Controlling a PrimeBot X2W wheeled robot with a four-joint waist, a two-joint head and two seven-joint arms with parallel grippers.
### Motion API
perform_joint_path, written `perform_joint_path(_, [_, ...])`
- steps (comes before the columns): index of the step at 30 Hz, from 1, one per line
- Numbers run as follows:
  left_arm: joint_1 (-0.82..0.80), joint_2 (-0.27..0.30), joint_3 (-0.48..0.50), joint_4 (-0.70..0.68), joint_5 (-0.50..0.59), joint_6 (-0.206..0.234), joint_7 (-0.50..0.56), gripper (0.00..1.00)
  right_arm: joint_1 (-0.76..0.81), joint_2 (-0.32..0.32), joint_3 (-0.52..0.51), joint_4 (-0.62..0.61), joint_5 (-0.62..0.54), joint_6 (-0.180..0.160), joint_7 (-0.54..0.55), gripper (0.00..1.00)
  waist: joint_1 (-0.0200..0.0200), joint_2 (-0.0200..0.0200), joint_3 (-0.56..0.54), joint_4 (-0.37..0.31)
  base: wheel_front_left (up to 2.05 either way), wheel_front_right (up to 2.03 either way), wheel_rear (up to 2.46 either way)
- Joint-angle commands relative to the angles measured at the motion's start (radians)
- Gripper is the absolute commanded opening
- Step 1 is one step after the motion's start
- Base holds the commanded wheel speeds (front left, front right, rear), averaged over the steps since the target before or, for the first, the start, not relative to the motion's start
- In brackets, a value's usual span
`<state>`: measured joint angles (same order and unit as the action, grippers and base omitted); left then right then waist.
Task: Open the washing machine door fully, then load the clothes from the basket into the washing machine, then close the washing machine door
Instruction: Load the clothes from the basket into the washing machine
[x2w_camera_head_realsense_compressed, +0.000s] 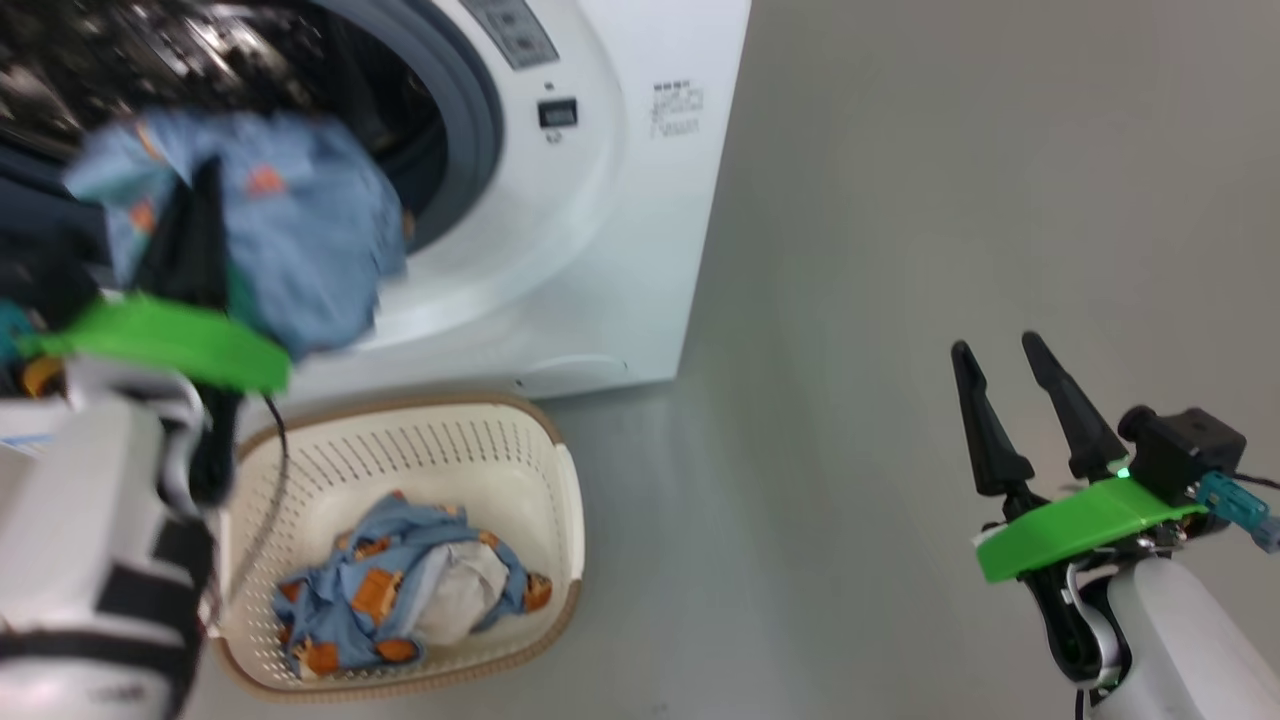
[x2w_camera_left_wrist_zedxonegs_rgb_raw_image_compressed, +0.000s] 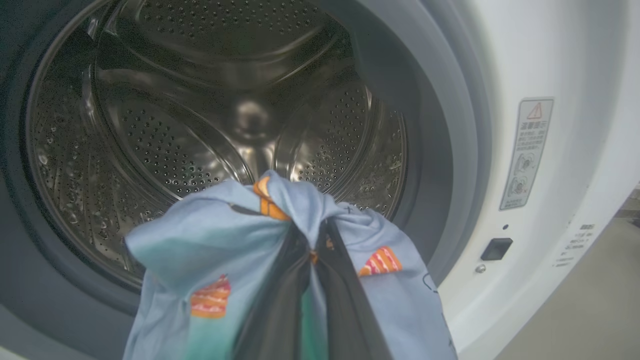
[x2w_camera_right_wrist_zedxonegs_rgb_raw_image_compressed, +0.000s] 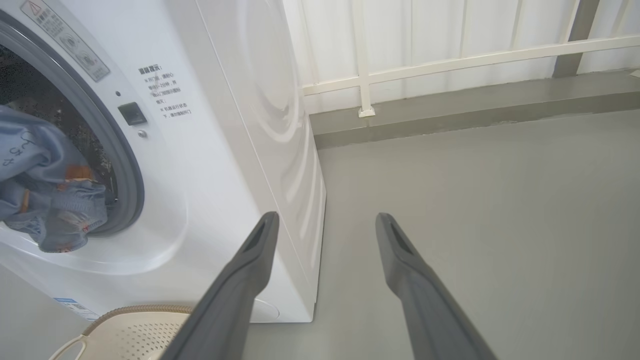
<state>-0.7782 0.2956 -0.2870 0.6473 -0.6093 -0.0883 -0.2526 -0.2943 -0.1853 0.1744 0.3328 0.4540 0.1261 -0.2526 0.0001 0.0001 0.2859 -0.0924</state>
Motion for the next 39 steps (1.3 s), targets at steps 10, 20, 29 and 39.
perform_joint_path(10, [-0.292, 0.077, 0.08, 0.187, 0.042, -0.027, -0.009, 0.0, -0.059, 0.02, 0.011, -0.066, -0.054, 0.005, -0.009, 1.0, -0.0001, -0.0001, 0.228, -0.096, 0.0, 0.0, 0.0])
perform_joint_path(20, [-0.479, 0.135, 0.112, 0.302, 0.073, -0.039, -0.009, 0.0, -0.063, 0.053, -0.01, -0.106, -0.079, 0.005, -0.009, 1.0, -0.0001, -0.0001, 0.363, -0.169, 0.0, 0.0, 0.0])
perform_joint_path(29, [-0.581, 0.185, 0.172, 0.133, 0.186, -0.041, -0.009, 0.0, -0.065, 0.086, -0.014, -0.126, -0.083, 0.005, -0.009, 1.0, -0.0001, -0.0001, 0.417, -0.208, 0.0, 0.0, 0.0])
perform_joint_path(39, [-0.547, 0.14, 0.189, 0.341, 0.21, -0.032, -0.009, 1.0, -0.077, 0.107, 0.001, -0.1, -0.084, 0.005, -0.009, 1.0, -0.0001, -0.0001, 0.387, -0.203, 0.0, 0.0, 0.0])
